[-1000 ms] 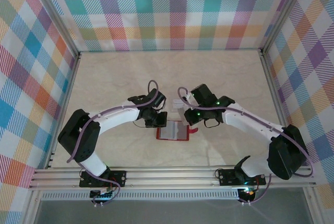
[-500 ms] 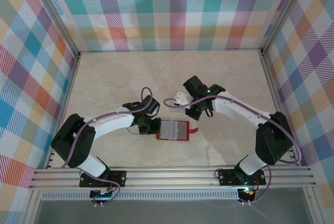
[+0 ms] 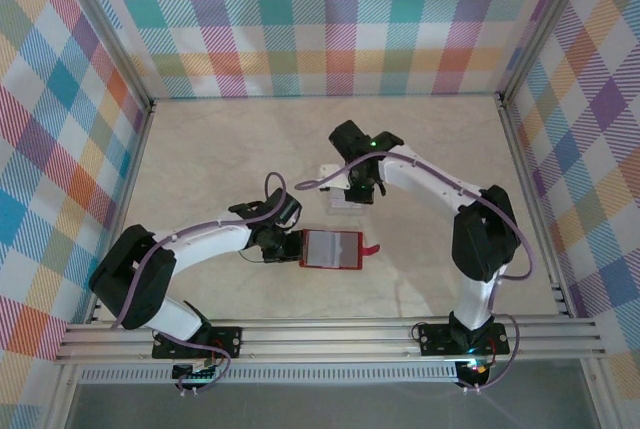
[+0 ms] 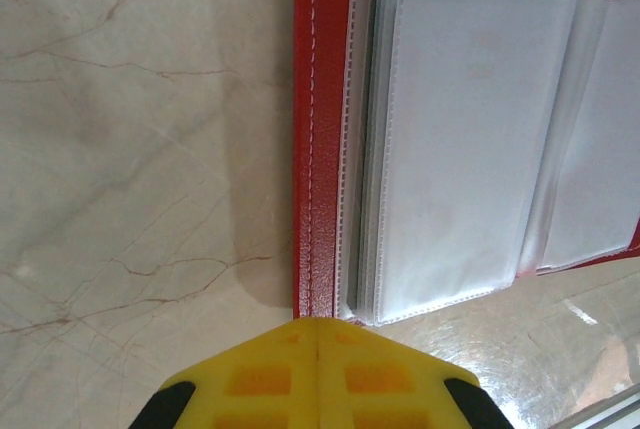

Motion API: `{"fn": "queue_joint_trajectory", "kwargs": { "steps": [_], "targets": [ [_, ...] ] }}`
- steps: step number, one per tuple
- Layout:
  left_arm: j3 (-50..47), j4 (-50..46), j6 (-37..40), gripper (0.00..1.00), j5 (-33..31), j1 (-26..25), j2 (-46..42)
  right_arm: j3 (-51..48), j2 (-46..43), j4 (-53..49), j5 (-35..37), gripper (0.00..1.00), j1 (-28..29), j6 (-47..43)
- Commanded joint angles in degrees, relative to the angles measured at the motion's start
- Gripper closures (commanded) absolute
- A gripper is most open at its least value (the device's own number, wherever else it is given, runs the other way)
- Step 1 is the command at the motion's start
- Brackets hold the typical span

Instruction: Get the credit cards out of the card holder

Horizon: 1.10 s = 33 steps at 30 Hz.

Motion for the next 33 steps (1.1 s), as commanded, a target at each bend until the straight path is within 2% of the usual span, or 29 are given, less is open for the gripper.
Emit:
{"fn": "queue_joint_trajectory", "kwargs": {
  "steps": [1, 18, 28, 33],
  "targets": [
    [-0.89, 0.26, -0.68, 0.93, -0.79, 0.62, -1.88, 4.02, 3.08, -4.35, -0.20, 1.00, 0.01, -2.92],
    [-0.07, -1.01, 0.39, 0.93, -1.63, 1.03, -1.89, 8.46, 9.79, -7.44, -2.26, 1.00, -1.32, -5.96],
    [-0.17, -1.13, 1.02, 0.93, -1.37, 1.68, -2.08, 11.59, 13.07, -13.13, -6.05, 1.00, -1.86, -4.50],
    [-0.09, -1.23, 1.06, 0.93, -1.10, 1.95, -2.04, 11.86, 14.55, -12.40, -6.57, 1.00, -2.54, -3.25]
  ]
}}
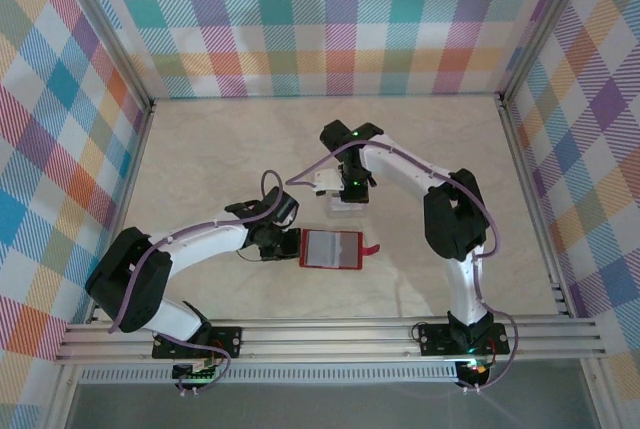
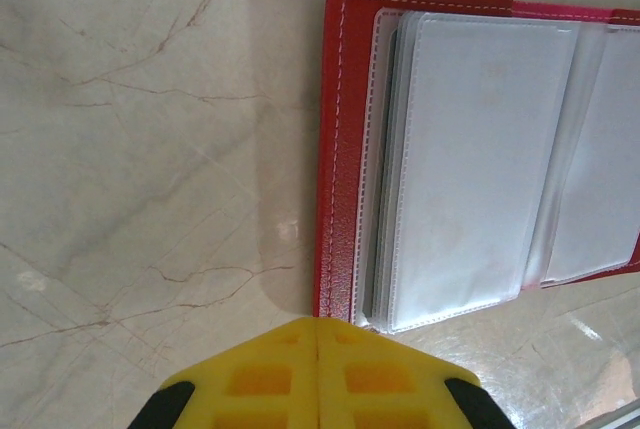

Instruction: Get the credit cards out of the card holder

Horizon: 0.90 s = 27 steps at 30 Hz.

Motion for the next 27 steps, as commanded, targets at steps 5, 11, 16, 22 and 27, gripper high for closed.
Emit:
{"fn": "queue_joint_trajectory", "kwargs": {
  "steps": [5, 11, 16, 22, 27],
  "targets": [
    [0.04, -1.64, 0.97, 0.93, -0.64, 0.95, -2.12, 2.62, 3.16, -1.72, -2.15, 0.91, -1.67, 1.51],
    [-0.18, -2.04, 0.82, 0.93, -1.21, 1.56, -3.24, 2.86, 1.33, 1.65, -1.23, 0.78, -1.99, 3.12],
    [-0.36, -1.73, 0.42, 0.93, -1.26, 1.65, -3.66, 1.84, -1.60, 4.49, -0.20, 0.76, -1.98, 3.31],
    [-0.06, -1.17, 0.45, 0.93, -0.70, 1.74, -2.83, -0.08, -5.78, 8.87, -0.12, 0.73, -1.98, 6.18],
    [0.64, 0.32, 0.54, 0.93, 1.00, 1.74, -0.74, -3.04, -10.23, 16.58, -2.56, 0.69, -2.03, 17.82]
  ]
}}
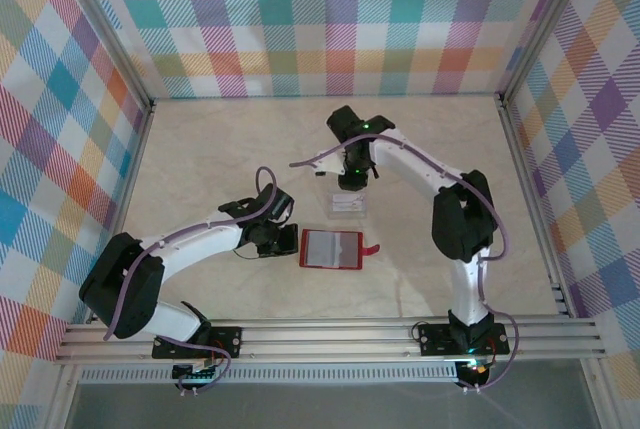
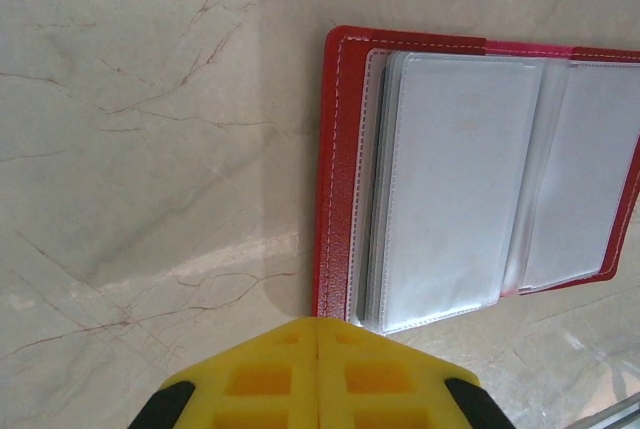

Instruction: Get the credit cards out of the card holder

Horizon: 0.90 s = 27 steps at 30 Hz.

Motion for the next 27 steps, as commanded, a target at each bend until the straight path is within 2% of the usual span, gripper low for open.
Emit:
{"fn": "queue_joint_trajectory", "kwargs": {
  "steps": [1, 5, 10, 16, 22, 27],
  "targets": [
    [0.90, 0.41, 0.27, 0.93, 1.35, 0.42, 1.65, -2.33, -4.08, 6.01, -4.03, 0.68, -0.16, 11.63],
    [1.97, 0.61, 0.54, 0.93, 1.62, 0.46, 2.71, -8.16, -9.67, 12.89, -7.90, 0.65, -0.21, 27.39],
    [2.24, 1.29, 0.77, 0.93, 2.74, 0.46, 4.24, -20.66, -18.18, 23.31, -13.90, 0.63, -0.15, 50.71],
    [2.56, 0.72, 1.58, 0.93, 2.67, 0.45, 5.42, -31.71, -23.77, 30.16, -21.34, 0.74, 0.19, 71.14],
    [3.06, 1.11, 1.83, 0.93, 3.89, 0.41, 6.92, -35.64, -23.83, 30.19, -27.60, 0.81, 1.15, 83.03],
    [3.94, 0.84, 1.94, 0.94, 4.16, 0.38, 8.00, -37.70, -21.48, 32.84, -30.50, 0.80, 3.29, 86.77]
  ]
}}
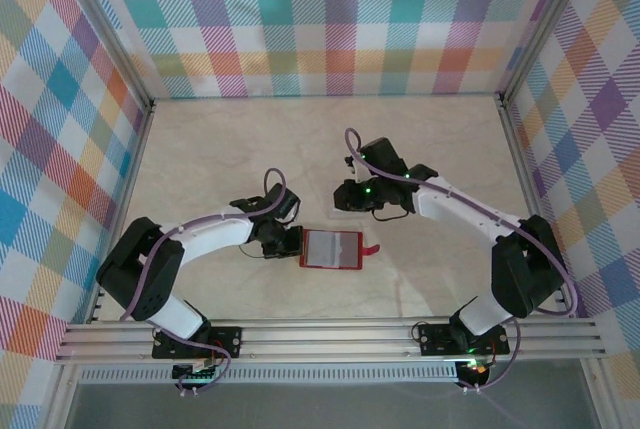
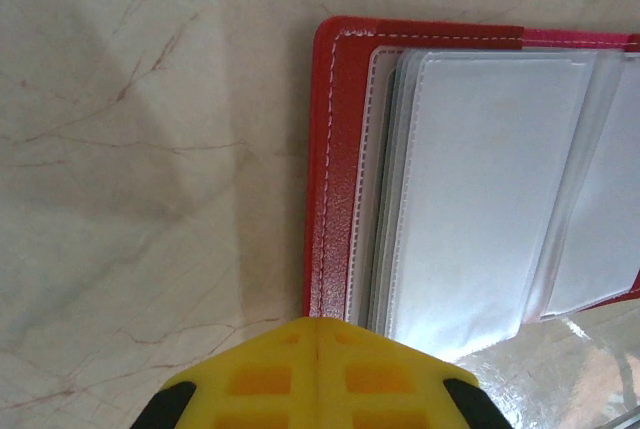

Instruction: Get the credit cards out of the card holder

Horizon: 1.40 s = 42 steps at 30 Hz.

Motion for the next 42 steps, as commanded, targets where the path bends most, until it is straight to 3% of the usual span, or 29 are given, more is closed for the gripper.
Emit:
{"fn": "queue_joint_trajectory", "kwargs": {
  "steps": [1, 22, 42],
  "targets": [
    [1.76, -0.58, 0.94, 0.94, 1.19, 0.42, 0.66, -0.60, 2.48, 2.83, -4.34, 0.80, 1.52, 6.31],
    [0.40, 1.37, 0.32, 0.95, 2.64, 0.44, 2.74, -3.46, 11.00, 8.23, -4.45, 0.80, 7.65, 14.47],
    [-1.66, 1.61, 0.00, 0.95, 2.33, 0.46, 1.76, -1.46, 19.34, 8.53, -5.50, 0.84, 9.46, 16.52]
  ]
}}
